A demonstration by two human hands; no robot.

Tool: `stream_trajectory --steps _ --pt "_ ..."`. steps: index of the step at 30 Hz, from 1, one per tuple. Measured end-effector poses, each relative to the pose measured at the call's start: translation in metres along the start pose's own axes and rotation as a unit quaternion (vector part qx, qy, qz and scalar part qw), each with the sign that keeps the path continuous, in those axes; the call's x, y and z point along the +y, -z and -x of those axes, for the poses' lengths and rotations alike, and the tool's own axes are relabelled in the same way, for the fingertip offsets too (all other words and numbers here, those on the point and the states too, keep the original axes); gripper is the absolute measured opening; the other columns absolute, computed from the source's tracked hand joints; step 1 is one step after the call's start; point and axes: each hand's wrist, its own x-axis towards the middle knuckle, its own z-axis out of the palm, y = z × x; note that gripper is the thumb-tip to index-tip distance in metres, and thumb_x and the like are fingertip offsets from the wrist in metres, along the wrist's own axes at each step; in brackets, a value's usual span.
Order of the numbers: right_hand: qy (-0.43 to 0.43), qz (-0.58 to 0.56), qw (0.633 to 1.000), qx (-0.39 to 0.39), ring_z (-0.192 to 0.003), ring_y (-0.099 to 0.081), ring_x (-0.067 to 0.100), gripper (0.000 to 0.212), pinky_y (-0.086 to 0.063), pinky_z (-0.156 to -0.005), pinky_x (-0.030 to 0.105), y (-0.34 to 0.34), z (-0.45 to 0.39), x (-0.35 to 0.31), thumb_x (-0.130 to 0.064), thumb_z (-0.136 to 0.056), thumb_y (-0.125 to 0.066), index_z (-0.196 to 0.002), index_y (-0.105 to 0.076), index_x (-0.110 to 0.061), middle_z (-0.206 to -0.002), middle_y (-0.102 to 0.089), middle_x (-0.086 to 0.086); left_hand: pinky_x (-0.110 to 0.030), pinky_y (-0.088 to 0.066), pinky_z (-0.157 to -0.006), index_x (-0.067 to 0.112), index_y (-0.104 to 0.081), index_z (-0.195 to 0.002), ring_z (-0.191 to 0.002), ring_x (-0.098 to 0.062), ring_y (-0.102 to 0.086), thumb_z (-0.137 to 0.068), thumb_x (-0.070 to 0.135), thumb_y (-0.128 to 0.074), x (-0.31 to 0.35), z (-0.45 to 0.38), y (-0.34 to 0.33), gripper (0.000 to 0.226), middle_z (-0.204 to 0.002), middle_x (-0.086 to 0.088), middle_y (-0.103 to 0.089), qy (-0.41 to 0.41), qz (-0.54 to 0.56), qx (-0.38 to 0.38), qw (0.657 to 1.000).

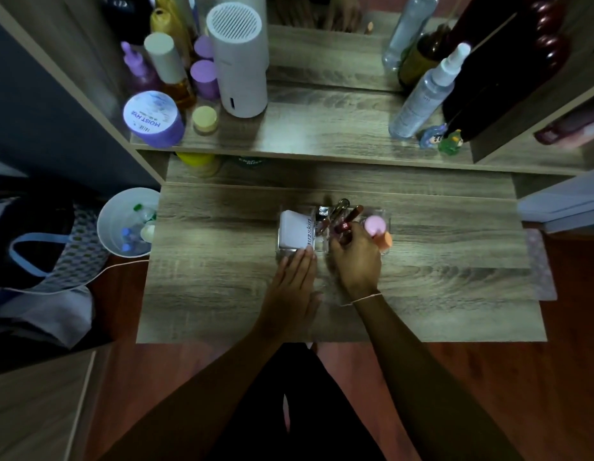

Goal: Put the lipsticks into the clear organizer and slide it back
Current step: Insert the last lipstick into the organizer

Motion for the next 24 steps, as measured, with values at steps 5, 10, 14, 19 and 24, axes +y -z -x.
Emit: stream_trajectory --steps 5,10,14,19,24 --pt "0.000 0.007 1.000 -0.011 -0.088 -0.070 0.031 0.017 -0.058 -0.076 0.046 0.0014 0.0012 0.0006 -0.023 -0.087 -0.064 -0.101 -0.062 -0.014 -0.097 -0.074 0.011 -0.047 -0.017 -0.119 0.001 -0.029 -0.144 -0.144 -0.028 -0.018 -0.092 0.037 -0.044 0.0023 -0.0009 0.0035 0.065 -0.153 -0.017 -0.029 0.002 0.008 -0.001 1.000" --pt "0.003 0.011 1.000 -0.013 -0.089 -0.070 0.032 0.017 -0.058 -0.076 0.048 0.0017 0.0002 0.0006 -0.022 -0.086 -0.065 -0.101 -0.061 -0.015 -0.098 -0.074 0.011 -0.049 -0.022 -0.117 0.000 -0.030 -0.143 -0.143 -0.030 -0.021 -0.092 0.040 -0.038 0.0021 -0.0016 0.0051 0.065 -0.152 -0.018 -0.030 -0.001 -0.006 -0.015 1.000" --pt "0.012 0.009 1.000 -0.012 -0.088 -0.071 0.031 0.018 -0.059 -0.075 0.049 0.0014 0.0011 0.0022 -0.022 -0.086 -0.065 -0.102 -0.060 -0.017 -0.099 -0.073 0.011 -0.048 -0.020 -0.117 0.001 -0.028 -0.144 -0.144 -0.029 -0.017 -0.091 0.039 -0.039 0.0021 -0.0013 0.0028 0.066 -0.153 -0.017 -0.028 -0.003 -0.004 -0.016 1.000" --pt "0.017 0.014 1.000 -0.001 -0.083 -0.071 0.030 0.019 -0.059 -0.072 0.043 0.0012 0.0006 0.0042 -0.021 -0.083 -0.069 -0.099 -0.060 -0.017 -0.096 -0.074 0.010 -0.046 -0.016 -0.118 0.002 -0.028 -0.144 -0.144 -0.028 -0.020 -0.092 0.039 -0.041 0.0037 -0.0006 0.0036 0.064 -0.152 -0.017 -0.030 -0.001 -0.020 -0.013 1.000" --pt "0.034 0.021 0.999 0.003 -0.084 -0.070 0.032 0.016 -0.059 -0.070 0.049 0.0016 -0.0013 0.0055 -0.021 -0.085 -0.065 -0.100 -0.060 -0.016 -0.098 -0.073 0.011 -0.047 -0.022 -0.117 0.002 -0.029 -0.143 -0.143 -0.028 -0.023 -0.091 0.038 -0.041 0.0054 -0.0012 0.0049 0.065 -0.152 -0.017 -0.032 0.001 -0.006 -0.013 1.000"
